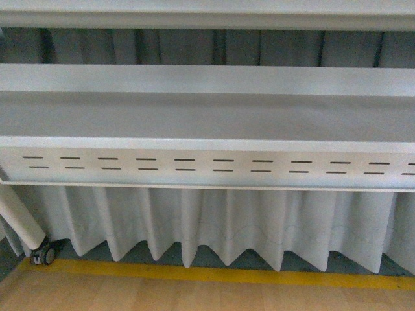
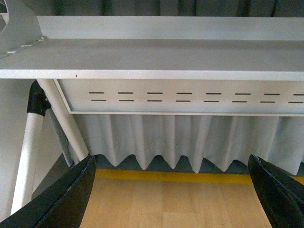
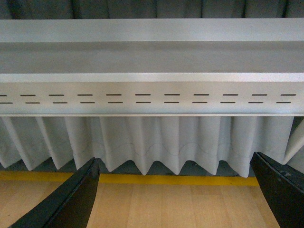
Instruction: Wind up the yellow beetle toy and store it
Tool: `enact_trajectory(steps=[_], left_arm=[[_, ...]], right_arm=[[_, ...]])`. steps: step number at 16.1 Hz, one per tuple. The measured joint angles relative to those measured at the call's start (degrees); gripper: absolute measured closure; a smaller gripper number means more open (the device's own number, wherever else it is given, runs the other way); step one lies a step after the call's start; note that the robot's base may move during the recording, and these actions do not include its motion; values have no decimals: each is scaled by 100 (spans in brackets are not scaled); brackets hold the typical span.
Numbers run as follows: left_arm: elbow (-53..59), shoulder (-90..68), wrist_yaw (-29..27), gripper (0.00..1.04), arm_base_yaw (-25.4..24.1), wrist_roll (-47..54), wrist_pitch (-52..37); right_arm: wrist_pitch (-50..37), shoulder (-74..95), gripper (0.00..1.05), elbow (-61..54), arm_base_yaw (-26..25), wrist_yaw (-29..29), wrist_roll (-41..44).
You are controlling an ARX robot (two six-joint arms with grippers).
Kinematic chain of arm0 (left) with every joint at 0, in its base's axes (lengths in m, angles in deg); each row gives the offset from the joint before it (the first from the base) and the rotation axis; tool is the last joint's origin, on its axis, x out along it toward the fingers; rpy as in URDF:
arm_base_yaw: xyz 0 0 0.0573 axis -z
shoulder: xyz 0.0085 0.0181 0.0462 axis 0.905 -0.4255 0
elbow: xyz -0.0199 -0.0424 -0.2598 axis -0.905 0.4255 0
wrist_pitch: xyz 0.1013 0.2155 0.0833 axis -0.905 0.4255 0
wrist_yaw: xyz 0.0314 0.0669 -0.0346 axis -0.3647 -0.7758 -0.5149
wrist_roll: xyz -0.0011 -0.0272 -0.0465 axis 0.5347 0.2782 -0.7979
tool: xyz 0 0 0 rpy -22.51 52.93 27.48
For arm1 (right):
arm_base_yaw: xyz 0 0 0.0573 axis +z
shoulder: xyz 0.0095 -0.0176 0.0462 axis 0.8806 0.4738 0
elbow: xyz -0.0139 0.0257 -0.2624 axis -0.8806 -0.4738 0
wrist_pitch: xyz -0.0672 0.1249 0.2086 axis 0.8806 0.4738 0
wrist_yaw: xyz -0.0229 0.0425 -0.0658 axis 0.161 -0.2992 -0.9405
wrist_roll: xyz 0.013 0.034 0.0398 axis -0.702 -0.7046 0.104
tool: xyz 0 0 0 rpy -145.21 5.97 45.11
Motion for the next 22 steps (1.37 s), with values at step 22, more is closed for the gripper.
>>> enact_trajectory(steps=[22], left_arm=[[0, 0, 0, 7, 0, 2, 0]], right_arm=[[0, 0, 7, 0, 0, 0, 2]])
